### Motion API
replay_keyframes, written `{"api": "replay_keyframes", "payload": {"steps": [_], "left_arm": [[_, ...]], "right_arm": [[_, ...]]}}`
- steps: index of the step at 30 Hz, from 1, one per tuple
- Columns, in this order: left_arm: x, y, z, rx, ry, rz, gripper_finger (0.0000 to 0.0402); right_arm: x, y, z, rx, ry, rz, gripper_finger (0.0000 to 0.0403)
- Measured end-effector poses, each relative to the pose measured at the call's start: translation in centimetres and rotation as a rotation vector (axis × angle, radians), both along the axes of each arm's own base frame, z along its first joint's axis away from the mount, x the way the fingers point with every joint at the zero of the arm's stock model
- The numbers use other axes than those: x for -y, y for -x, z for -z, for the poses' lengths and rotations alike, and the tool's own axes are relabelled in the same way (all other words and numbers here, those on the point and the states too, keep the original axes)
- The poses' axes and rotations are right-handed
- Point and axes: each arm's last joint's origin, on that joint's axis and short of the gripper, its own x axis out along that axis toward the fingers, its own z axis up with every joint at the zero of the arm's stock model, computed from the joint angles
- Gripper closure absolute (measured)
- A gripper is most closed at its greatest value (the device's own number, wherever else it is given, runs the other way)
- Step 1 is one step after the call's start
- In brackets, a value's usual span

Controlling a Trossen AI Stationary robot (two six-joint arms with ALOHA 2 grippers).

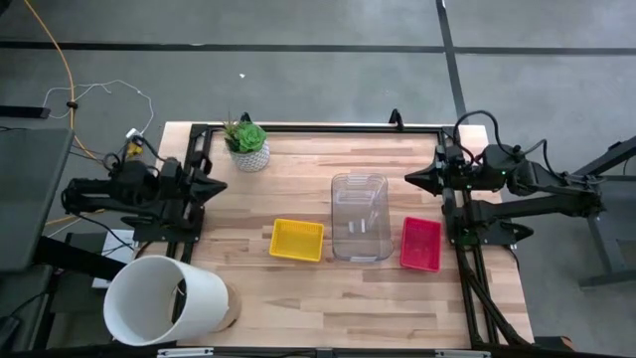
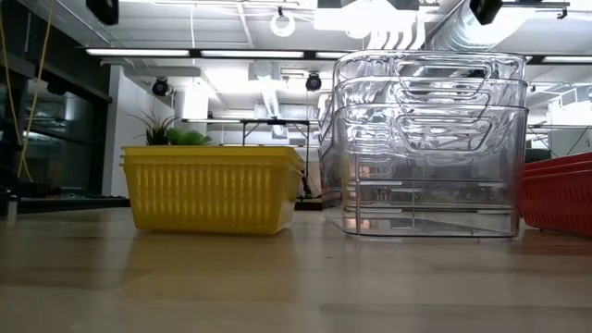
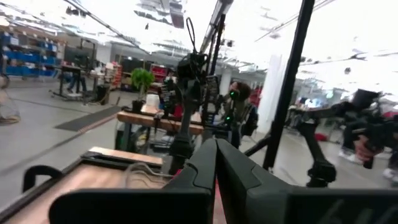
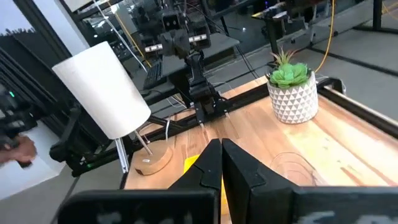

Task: Stack baskets by color
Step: Return to Home Position

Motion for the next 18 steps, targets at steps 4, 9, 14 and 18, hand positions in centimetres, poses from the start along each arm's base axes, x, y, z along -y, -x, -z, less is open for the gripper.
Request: {"api": "replay_keyframes", "payload": {"steps": [4, 9, 14, 18], "left_arm": [[0.1, 0.6, 2.8, 0.037, 0.027, 0.023, 0.0401], [0.1, 0.5, 5.7, 0.057, 0.044, 0.029, 0.0401], [0.1, -0.3, 7.5, 0.0, 0.041, 0.061, 0.0401], [0.1, -0.6, 8.6, -0.031, 0.044, 0.063, 0.0401]], "right_arm": [[0.0, 0.0, 0.0, 0.002, -0.019, 0.011, 0.0403], [0.0, 0.0, 0.0, 0.002, -0.026, 0.016, 0.0403], [0.2, 0.0, 0.1, -0.01, -0.071, 0.064, 0.0403], [0.1, 0.1, 0.4, -0.03, -0.099, 0.067, 0.0403]]}}
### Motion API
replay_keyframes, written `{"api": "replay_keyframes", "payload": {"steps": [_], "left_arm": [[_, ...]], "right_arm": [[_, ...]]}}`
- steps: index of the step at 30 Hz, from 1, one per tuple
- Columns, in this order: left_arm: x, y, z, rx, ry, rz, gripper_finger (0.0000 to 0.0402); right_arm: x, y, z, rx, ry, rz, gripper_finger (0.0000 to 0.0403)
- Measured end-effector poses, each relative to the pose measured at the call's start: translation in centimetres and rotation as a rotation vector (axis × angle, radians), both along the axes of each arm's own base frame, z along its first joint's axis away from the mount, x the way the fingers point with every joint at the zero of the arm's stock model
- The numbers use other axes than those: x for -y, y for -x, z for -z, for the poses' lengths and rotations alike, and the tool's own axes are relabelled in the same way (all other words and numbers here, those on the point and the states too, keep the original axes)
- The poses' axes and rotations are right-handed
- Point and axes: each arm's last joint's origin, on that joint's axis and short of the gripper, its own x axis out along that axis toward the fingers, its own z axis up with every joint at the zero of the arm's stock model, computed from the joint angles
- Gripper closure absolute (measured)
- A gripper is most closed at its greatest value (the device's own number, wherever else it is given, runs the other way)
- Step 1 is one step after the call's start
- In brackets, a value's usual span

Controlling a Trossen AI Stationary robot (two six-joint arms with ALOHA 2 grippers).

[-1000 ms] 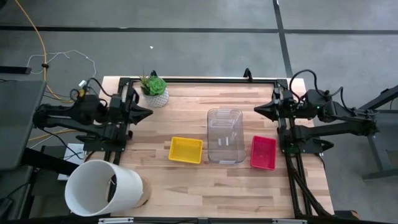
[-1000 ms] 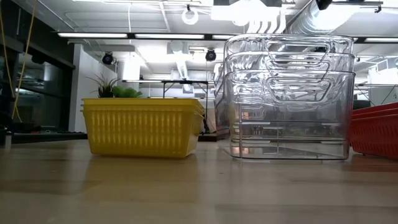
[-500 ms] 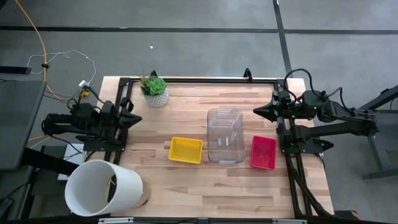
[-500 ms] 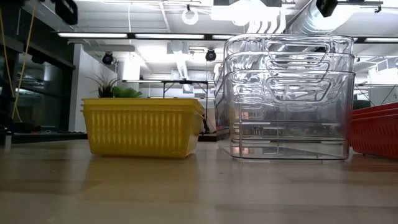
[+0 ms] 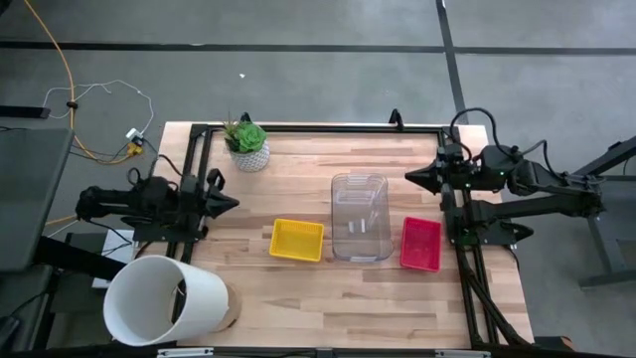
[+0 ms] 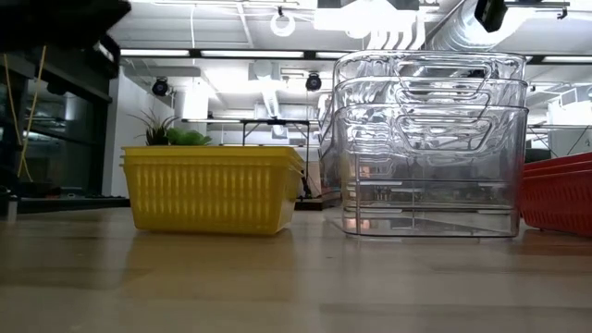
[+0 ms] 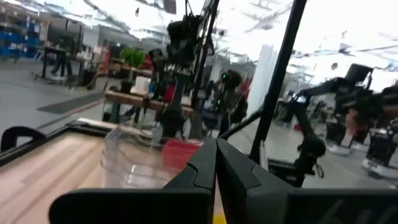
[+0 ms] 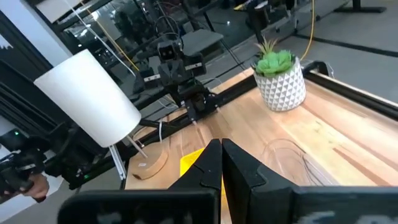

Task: Stack baskets by color
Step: Return to Home Position

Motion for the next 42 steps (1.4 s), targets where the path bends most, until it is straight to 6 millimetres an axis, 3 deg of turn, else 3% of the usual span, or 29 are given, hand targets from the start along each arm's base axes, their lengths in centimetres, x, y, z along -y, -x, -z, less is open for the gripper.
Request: {"api": "replay_keyframes", "payload": {"steps": [8, 24, 35, 38, 42], "left_arm": [[0.0, -1.2, 3.6, -0.026, 0.067, 0.011, 0.0401], [-0.7, -1.2, 4.8, -0.143, 0.153, -0.05, 0.0401], [-0.7, -1.2, 4.8, -0.141, 0.172, -0.051, 0.0401], [-0.7, -1.2, 4.8, -0.141, 0.172, -0.051, 0.0401], [-0.7, -1.2, 4.8, -0.141, 0.172, -0.051, 0.0401]], "right_arm": [[0.0, 0.0, 0.2, -0.017, 0.003, -0.002, 0.0403], [-0.3, 0.2, 0.1, -0.012, -0.056, -0.085, 0.0403], [-0.5, 2.4, 0.5, -0.009, 0.119, -0.146, 0.0403], [-0.6, 2.5, 1.7, 0.075, 0.149, -0.181, 0.0403], [-0.6, 2.4, 5.1, 0.096, 0.102, -0.203, 0.0403]]}}
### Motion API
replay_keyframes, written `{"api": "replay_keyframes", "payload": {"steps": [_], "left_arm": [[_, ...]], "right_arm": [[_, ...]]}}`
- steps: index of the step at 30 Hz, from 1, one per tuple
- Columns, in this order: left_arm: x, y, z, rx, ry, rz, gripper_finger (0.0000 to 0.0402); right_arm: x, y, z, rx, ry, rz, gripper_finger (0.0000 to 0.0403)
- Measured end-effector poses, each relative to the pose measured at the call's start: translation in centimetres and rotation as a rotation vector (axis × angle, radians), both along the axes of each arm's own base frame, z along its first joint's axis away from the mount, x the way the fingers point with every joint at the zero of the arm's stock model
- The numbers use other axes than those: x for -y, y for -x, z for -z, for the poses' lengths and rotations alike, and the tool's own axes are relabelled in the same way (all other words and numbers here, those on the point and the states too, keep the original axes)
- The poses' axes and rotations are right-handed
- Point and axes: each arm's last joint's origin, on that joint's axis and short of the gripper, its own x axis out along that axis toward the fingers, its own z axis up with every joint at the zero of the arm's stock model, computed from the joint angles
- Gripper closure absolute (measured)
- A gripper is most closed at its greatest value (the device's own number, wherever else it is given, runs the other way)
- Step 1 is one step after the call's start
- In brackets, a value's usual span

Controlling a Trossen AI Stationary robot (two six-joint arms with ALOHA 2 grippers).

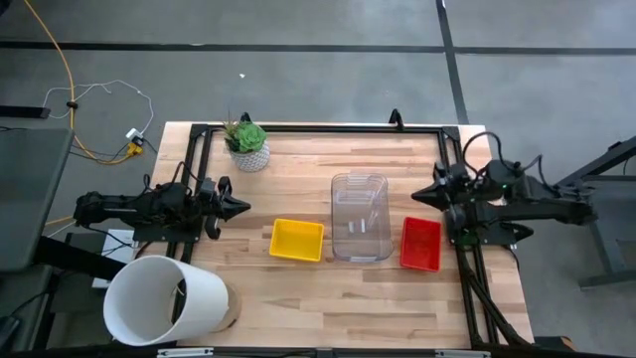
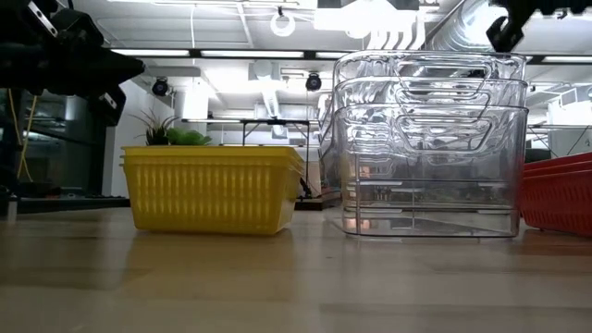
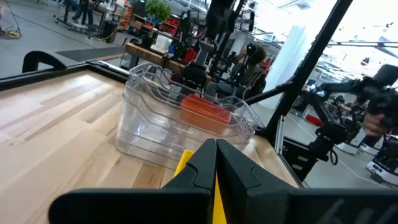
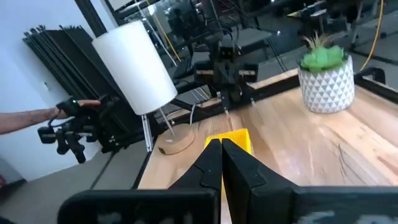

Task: Stack baskets by color
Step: Return to Home Position

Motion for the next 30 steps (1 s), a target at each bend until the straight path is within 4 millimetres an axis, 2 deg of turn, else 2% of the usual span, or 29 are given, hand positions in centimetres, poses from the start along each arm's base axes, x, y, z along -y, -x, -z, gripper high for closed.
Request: {"api": "replay_keyframes", "payload": {"steps": [5, 12, 20, 27, 30], "left_arm": [[0.0, 0.0, 0.0, 0.001, 0.0, 0.0, 0.0401], [0.0, 0.0, 0.0, 0.002, 0.0, 0.0, 0.0401], [0.0, 0.0, 0.0, 0.003, 0.0, 0.0, 0.0401], [0.0, 0.0, 0.0, 0.003, 0.0, -0.001, 0.0401], [0.0, 0.0, 0.0, 0.003, 0.0, -0.001, 0.0401]], "right_arm": [[0.0, 0.3, 3.5, 0.046, -0.01, 0.002, 0.0403], [0.0, 1.0, 6.2, 0.151, -0.039, 0.016, 0.0403], [0.1, -0.1, 10.1, 0.322, -0.099, 0.021, 0.0403], [0.2, -0.5, 11.3, 0.248, -0.022, 0.164, 0.0403], [0.1, -0.6, 12.3, 0.141, -0.003, 0.222, 0.0403]]}}
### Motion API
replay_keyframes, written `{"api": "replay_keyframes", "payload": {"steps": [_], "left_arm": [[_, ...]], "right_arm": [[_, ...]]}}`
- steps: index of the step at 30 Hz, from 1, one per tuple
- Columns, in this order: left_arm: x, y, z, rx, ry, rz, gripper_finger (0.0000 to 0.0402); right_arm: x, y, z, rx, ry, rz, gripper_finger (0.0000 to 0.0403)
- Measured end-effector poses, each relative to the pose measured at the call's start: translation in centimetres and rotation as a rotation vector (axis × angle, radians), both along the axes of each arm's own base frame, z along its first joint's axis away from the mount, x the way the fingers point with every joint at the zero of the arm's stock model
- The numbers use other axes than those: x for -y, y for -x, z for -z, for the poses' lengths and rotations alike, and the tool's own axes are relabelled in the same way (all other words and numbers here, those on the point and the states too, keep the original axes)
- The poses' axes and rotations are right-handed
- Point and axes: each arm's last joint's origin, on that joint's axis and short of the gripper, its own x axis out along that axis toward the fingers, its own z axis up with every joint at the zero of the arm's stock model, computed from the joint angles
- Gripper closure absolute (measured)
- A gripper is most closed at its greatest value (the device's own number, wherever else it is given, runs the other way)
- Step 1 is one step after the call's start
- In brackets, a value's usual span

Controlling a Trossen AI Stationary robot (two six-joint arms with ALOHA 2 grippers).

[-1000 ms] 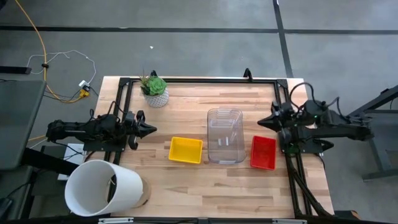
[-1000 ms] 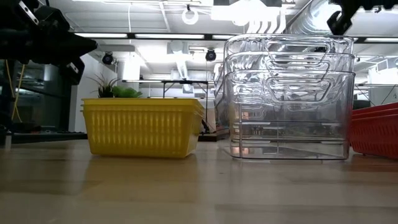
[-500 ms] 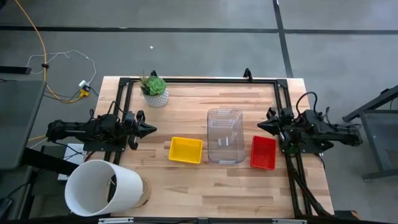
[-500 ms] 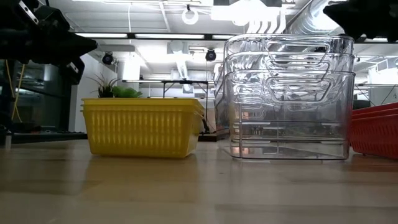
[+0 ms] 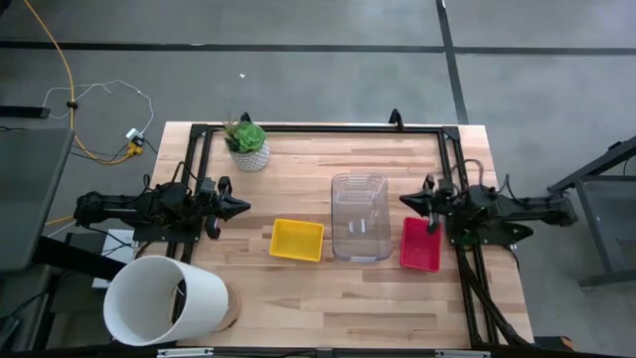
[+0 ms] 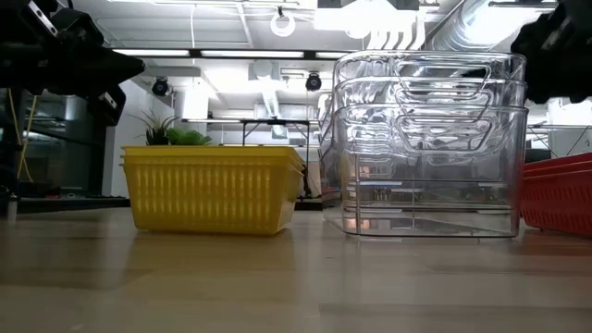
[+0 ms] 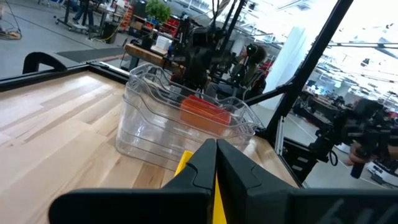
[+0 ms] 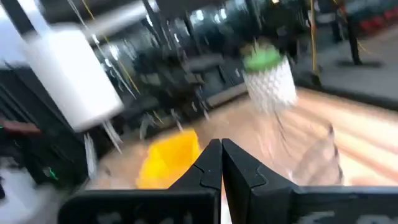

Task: Stack baskets by color
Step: Return to Home Position

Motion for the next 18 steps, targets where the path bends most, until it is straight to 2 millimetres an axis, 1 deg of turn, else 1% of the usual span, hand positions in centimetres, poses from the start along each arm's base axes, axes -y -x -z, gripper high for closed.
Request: {"api": "replay_keyframes", "payload": {"steps": [2, 8, 11, 18], "left_arm": [[0.0, 0.0, 0.0, 0.0, 0.0, 0.0, 0.0401], [-0.01, 0.0, 0.0, 0.0, 0.0, -0.002, 0.0401], [-0.01, 0.0, 0.0, 0.0, 0.0, -0.002, 0.0401], [-0.01, 0.0, 0.0, 0.0, 0.0, -0.002, 0.0401]], "right_arm": [[-0.17, -0.03, 0.47, -0.049, 0.002, -0.011, 0.0403], [-0.62, -0.06, 0.54, -0.059, 0.024, -0.081, 0.0403], [-0.67, -0.07, 0.57, -0.064, 0.033, -0.086, 0.0403], [-0.68, -0.07, 0.57, -0.059, -0.028, -0.093, 0.0403]]}}
